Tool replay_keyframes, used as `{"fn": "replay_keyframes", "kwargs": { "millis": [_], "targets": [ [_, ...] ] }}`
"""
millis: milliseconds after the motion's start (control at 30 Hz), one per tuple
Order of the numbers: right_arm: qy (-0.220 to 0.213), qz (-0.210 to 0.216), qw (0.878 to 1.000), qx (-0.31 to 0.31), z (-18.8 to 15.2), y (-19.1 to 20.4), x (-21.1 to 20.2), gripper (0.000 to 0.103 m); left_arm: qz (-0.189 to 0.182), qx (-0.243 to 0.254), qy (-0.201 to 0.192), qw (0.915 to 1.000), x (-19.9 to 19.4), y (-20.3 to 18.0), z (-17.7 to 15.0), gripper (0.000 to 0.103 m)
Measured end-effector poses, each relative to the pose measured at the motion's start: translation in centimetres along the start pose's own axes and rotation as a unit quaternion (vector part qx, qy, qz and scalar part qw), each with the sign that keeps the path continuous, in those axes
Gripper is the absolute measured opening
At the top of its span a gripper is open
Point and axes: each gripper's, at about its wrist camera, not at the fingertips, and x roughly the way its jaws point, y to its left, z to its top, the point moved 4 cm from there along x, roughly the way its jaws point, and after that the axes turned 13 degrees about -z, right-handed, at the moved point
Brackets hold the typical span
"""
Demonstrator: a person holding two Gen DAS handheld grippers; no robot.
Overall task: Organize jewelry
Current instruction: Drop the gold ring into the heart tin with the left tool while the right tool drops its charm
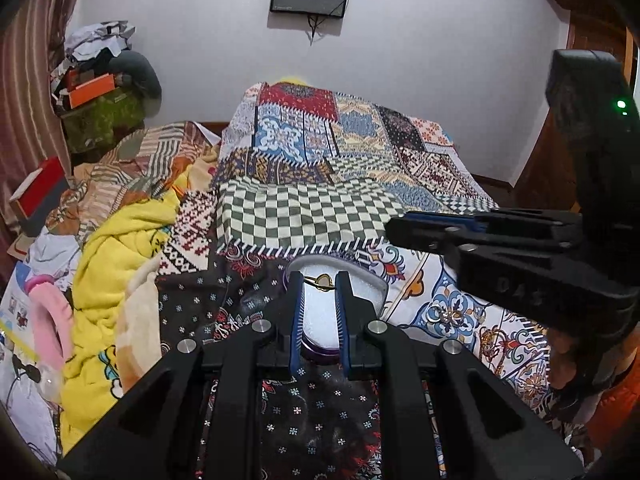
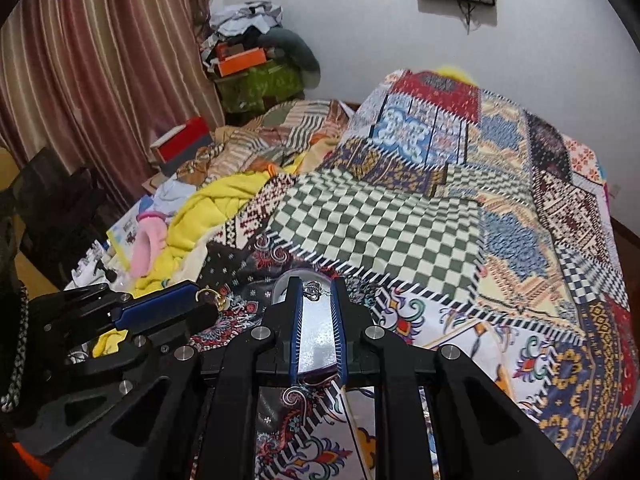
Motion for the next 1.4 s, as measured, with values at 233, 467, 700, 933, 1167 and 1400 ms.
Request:
{"fn": "replay_keyframes", "kwargs": {
  "millis": [233,467,700,933,1167,1400],
  "targets": [
    [0.041,-0.006,0.999,-0.01,-1.0,0.1,3.5,0.012,-0.021,-0.014,0.031,0.9992,2.6,0.7,-1.0,0.014],
    [0.065,0.002,0.998,-0.011,-1.8,-0.1,4.8,0.012,-0.028,-0.019,0.058,0.9977,4.7,0.8,-1.9,0.014],
    [0.071,0.007,0.997,-0.012,-2.0,-0.1,5.0,0.013,-0.026,-0.025,0.071,0.9968,5.5,1.1,-2.4,0.014],
    [0.083,0.013,0.996,-0.004,-1.7,-0.4,4.5,0.013,-0.01,-0.029,0.07,0.997,4.9,1.3,-2.3,0.014],
    [0.06,0.001,0.998,-0.008,-1.1,-0.7,2.1,0.029,0.009,-0.022,0.053,0.9983,3.1,1.1,-1.6,0.03],
    [0.013,-0.027,1.0,0.006,-0.1,-2.7,-2.2,0.029,0.017,-0.008,0.028,0.9994,0.6,-0.1,-0.3,0.034]
  ]
}}
